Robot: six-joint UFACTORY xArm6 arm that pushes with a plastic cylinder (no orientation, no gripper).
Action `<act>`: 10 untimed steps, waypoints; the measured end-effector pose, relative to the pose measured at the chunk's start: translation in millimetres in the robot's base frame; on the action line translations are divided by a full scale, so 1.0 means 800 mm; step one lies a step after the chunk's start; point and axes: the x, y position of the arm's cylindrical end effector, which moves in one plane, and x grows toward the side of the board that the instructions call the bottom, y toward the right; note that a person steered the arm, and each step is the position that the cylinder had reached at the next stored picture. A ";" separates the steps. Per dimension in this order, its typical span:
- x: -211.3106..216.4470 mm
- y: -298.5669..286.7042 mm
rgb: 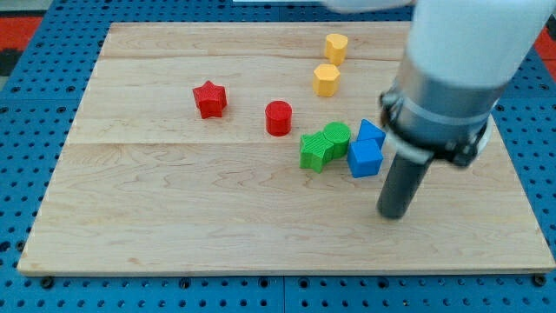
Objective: Place the green blocks to the bottom center of the board
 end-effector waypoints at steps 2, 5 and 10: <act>-0.116 -0.014; -0.147 -0.035; -0.041 -0.178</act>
